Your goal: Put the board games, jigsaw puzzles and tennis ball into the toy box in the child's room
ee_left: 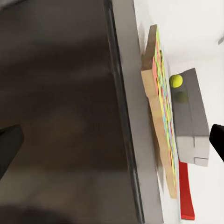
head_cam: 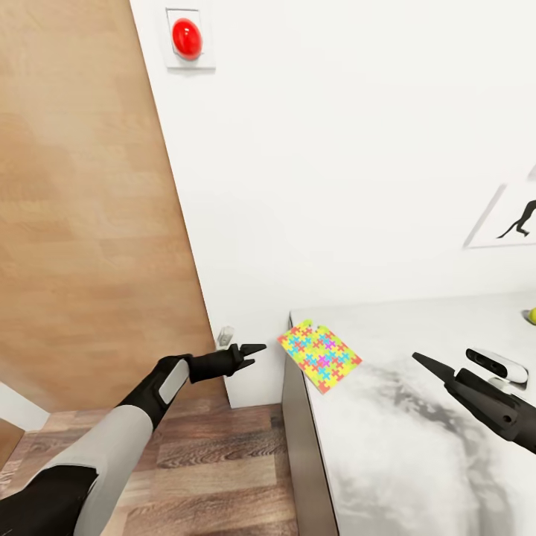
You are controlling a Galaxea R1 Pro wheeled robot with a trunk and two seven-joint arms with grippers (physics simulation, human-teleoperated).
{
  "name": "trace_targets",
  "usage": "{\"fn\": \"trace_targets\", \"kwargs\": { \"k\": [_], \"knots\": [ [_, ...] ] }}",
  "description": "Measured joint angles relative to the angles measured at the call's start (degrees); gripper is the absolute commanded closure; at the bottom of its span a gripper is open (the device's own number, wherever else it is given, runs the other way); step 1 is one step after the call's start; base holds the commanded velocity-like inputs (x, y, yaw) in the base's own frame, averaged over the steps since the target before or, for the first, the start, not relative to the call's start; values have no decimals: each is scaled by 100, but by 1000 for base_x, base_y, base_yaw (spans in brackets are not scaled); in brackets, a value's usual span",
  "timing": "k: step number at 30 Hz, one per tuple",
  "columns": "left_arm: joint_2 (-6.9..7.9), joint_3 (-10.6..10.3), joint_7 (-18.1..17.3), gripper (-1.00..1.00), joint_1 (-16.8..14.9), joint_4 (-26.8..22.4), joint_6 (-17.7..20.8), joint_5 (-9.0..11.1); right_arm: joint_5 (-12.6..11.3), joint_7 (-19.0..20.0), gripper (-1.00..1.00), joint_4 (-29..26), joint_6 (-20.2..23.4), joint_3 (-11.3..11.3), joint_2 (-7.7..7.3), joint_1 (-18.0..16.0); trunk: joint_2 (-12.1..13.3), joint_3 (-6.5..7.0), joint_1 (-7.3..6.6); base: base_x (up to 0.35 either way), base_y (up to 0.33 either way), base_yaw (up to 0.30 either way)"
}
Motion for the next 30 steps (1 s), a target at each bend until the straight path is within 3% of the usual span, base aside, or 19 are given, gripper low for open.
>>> {"fn": "trace_targets", "kwargs": {
  "k": [6,30],
  "knots": [
    [-8,0,-3,-100,0,0,-5,0,-1,1,-100,0,-5,0,0,0,-241,-108,132,0,0,0],
    [-4,-1,-9,-100,0,-1,-31,3,5,0,-100,-3,-14,9,7,-1,-242,-108,132,0,-30,0]
  ]
}}
